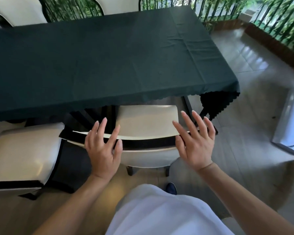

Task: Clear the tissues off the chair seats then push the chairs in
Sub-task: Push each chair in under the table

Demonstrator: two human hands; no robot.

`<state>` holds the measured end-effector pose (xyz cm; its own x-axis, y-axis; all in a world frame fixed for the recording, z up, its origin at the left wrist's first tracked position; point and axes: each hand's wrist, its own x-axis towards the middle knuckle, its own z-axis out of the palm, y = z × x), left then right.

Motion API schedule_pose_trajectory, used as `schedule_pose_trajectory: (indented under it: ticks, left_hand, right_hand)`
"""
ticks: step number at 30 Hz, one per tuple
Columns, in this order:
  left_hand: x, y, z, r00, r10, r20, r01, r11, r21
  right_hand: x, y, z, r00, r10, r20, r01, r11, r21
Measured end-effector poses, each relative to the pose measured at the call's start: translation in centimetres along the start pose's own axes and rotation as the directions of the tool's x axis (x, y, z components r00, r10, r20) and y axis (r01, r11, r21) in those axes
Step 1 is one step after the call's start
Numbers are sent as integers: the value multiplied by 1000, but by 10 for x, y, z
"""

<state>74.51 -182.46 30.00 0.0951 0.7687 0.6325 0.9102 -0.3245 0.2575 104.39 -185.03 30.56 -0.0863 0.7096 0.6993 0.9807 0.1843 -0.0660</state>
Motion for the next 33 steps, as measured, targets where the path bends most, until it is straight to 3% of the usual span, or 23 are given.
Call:
schedule_pose_trajectory:
  ticks: [8, 19, 25, 30, 33]
  left_hand:
    - [8, -13, 6, 999, 25, -46, -25, 1000, 1]
    - [29, 19, 24, 998, -24, -64, 24, 1000, -4]
    - [36, 42, 35, 996, -71, -45, 71, 997, 1]
    - [27, 24, 36, 996, -16, -91, 18, 1000, 18]
    - [27, 10, 36, 995, -30, -100, 33, 999, 28]
  right_hand:
    - [6, -18, 5, 993, 112, -26, -111, 993, 34]
    - [34, 26, 28, 987, 89, -134, -82, 995, 50]
    - [45, 50, 28, 984, 139, -108, -135, 990, 45]
    - [40, 27, 20, 974, 226, 1, -226, 974, -31]
    - [38, 9, 22, 966, 255, 34, -257, 966, 42]
